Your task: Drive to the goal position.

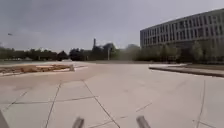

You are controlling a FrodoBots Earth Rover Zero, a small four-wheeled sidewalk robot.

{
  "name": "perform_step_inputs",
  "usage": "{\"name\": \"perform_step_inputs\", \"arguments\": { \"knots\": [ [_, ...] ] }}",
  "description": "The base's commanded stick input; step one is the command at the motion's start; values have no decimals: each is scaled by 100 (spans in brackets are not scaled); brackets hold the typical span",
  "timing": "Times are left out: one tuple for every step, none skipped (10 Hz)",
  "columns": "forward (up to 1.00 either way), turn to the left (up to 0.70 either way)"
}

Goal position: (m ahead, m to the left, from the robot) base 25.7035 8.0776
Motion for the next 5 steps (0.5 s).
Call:
{"name": "perform_step_inputs", "arguments": {
  "knots": [
    [70,0],
    [70,0],
    [70,0],
    [70,0],
    [70,0]
  ]
}}
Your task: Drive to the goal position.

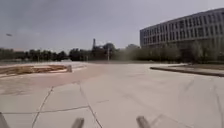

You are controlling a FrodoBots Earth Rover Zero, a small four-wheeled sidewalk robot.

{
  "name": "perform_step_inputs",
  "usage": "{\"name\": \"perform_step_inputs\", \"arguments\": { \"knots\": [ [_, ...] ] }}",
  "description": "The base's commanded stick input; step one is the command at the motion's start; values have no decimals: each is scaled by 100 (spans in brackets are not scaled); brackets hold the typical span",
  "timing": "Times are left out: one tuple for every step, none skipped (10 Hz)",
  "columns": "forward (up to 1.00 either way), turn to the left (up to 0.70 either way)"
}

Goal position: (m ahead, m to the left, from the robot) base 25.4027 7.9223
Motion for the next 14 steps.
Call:
{"name": "perform_step_inputs", "arguments": {
  "knots": [
    [70,0],
    [70,0],
    [70,0],
    [70,0],
    [70,0],
    [70,0],
    [70,0],
    [70,0],
    [70,0],
    [70,0],
    [70,0],
    [70,0],
    [70,0],
    [70,0]
  ]
}}
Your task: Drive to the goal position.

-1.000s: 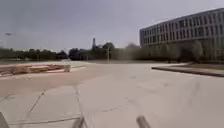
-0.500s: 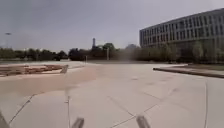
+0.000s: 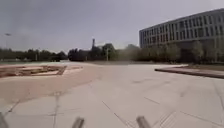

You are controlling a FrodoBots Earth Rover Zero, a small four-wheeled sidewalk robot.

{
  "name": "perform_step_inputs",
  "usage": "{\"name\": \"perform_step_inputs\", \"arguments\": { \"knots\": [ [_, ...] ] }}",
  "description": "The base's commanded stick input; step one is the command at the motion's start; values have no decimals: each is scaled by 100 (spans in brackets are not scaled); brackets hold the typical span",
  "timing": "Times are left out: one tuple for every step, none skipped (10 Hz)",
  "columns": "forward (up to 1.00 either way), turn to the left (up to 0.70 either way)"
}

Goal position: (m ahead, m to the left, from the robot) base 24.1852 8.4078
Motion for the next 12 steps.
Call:
{"name": "perform_step_inputs", "arguments": {
  "knots": [
    [70,0],
    [70,0],
    [70,0],
    [70,0],
    [70,0],
    [70,0],
    [70,0],
    [70,0],
    [70,0],
    [70,0],
    [70,0],
    [70,0]
  ]
}}
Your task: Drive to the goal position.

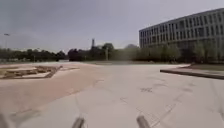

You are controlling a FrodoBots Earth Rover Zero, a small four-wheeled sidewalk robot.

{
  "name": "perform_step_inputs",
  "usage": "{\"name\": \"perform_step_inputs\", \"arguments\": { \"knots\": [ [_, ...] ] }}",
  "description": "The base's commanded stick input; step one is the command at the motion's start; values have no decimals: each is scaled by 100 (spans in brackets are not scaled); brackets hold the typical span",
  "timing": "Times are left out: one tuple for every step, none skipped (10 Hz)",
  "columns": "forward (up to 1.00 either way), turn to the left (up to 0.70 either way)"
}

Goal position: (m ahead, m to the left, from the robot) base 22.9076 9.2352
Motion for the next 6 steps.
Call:
{"name": "perform_step_inputs", "arguments": {
  "knots": [
    [70,0],
    [70,0],
    [70,0],
    [70,0],
    [70,0],
    [70,0]
  ]
}}
